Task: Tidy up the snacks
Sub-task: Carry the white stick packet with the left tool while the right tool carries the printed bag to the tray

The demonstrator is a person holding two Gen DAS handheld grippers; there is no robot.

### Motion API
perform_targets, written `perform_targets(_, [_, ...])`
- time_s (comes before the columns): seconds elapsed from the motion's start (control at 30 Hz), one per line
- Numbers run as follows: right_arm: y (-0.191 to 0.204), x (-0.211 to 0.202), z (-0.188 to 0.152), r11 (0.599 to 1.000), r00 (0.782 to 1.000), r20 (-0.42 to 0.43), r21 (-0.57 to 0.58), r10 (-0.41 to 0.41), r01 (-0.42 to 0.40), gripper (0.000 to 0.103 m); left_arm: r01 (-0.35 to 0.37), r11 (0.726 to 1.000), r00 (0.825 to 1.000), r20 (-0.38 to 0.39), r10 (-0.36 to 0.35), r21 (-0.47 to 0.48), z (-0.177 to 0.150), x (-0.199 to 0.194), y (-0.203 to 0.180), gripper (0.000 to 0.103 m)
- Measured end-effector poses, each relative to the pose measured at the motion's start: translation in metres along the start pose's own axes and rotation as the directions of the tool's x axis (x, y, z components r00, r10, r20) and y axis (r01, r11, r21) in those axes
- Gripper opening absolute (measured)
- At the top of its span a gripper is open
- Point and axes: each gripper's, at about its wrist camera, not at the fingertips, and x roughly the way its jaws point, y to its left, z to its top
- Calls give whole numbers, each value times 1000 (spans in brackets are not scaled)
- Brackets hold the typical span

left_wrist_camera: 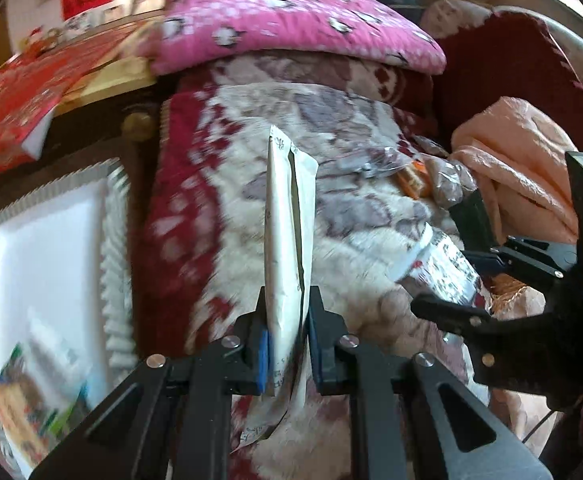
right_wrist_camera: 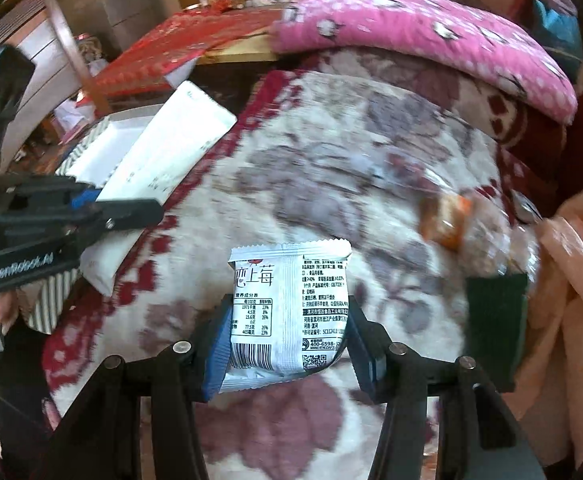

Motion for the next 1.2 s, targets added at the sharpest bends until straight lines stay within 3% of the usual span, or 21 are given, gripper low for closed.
perform_targets(0.27, [43,5,12,996,999,0,-72,50,-50,55,-74,992,995,52,80,-102,-35,-42,37,15])
perform_targets(0.6, [93,10,33,983,996,-1,-163,84,-83,56,-142,963,984,71,162,-230,-66,-78,93,15])
perform_targets(1.2, [183,33,80,933,986,-21,-321,165,-163,56,-208,909,972,29,234,-362,-95,-84,152,15])
